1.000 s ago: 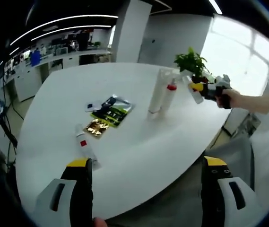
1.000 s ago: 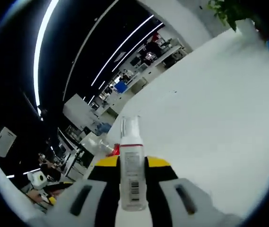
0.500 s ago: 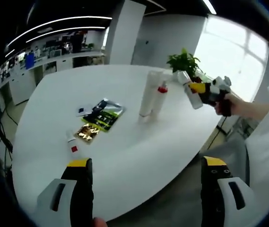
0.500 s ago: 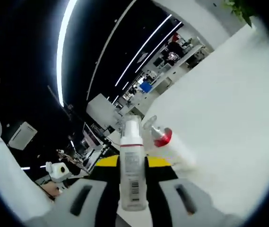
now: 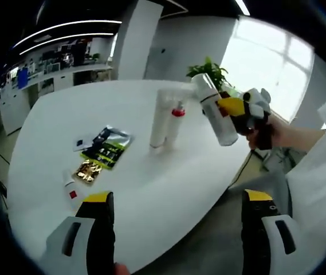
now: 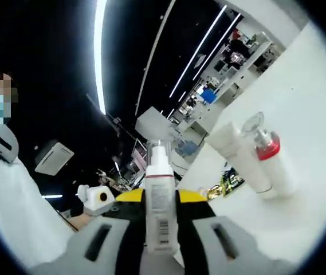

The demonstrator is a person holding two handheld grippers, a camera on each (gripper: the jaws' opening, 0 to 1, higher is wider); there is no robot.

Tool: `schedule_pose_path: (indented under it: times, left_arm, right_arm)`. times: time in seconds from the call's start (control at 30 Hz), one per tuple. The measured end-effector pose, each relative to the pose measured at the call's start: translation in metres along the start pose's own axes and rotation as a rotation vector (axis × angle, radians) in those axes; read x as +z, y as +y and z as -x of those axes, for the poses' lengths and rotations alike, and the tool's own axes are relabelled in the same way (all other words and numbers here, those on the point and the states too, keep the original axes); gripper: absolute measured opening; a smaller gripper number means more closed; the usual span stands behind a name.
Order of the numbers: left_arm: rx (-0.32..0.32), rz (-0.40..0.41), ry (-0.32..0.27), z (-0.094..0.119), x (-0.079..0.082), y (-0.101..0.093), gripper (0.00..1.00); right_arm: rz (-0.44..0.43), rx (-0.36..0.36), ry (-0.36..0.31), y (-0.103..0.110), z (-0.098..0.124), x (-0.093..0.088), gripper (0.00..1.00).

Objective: Arrange the skincare products in the storage area until every visible bottle or jar stands upright without overlapping.

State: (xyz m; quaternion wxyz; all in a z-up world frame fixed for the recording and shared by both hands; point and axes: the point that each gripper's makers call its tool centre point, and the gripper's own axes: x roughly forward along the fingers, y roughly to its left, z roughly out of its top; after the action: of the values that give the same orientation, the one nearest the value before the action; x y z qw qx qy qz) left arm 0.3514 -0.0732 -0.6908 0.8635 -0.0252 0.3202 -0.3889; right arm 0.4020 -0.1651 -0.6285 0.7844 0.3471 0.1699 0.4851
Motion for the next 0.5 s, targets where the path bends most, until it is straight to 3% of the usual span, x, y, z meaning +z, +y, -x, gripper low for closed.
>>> schedule_pose_path:
  times: [0.37,0.5]
  left_arm:
    - [-0.114,0.038,-0.068,-0.009,0.029,-0.027,0.83]
    - [-0.216,0.049,-0.111,-0.008,0.046,-0.049,0.77]
  right_arm:
    - [-0.023,0.101,-0.015,0.027,-0.011,-0.002,0.19]
    - [-0.02,0.159,-0.02,0.041,-0.014,-0.001,0.19]
